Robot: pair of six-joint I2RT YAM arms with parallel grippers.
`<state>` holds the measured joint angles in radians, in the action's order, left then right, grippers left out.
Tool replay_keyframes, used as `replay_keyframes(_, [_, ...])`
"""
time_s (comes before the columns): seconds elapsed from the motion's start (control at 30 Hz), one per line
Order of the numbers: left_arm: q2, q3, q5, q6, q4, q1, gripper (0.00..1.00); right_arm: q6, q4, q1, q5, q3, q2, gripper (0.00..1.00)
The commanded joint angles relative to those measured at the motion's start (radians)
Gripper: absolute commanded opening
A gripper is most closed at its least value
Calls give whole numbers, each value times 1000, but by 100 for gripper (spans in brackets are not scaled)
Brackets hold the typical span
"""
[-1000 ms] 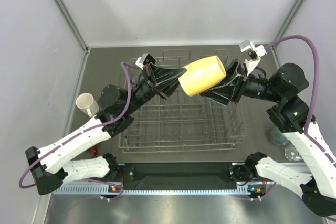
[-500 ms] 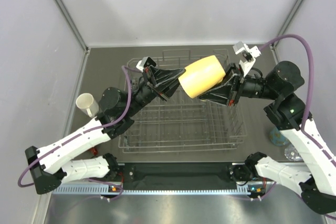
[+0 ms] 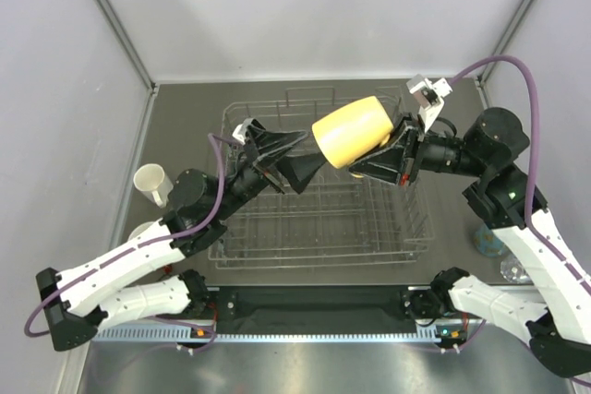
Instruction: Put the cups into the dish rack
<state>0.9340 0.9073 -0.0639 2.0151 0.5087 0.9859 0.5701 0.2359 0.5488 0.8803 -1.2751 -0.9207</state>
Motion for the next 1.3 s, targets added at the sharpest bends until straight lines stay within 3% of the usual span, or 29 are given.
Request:
replay_keyframes(0.0, [-75, -36, 45, 65, -16, 2, 71, 22, -49, -4, -76, -9, 42, 0])
replay_keyframes(0.17, [-208, -99, 143, 8, -181, 0, 82, -27, 64, -3, -188, -13, 52, 0])
replay_keyframes(0.3, [-326, -146, 199, -65, -384, -1, 84, -44, 224, -3, -351, -36, 36, 0])
replay_keyframes(0.5, [-414, -84, 301, -272, -740, -1, 84, -105, 407, -4, -599, -142, -59, 0])
replay_keyframes(0.73, [-255, 155, 390, -662, -1005, -1, 83, -118, 554, 10, -857, -256, -268, 0])
replay_keyframes(0.83, [-151, 281, 429, -916, -1055, -1, 83, -92, 598, 16, -943, -300, -357, 0])
replay_keyframes(1.07, [51, 514, 539, -1246, -1180, -1, 82, -13, 668, 56, -1110, -371, -538, 0])
replay_keyframes(1.27, [146, 688, 642, -1478, -1266, -6, 82, 10, 671, 76, -1285, -302, -586, 0])
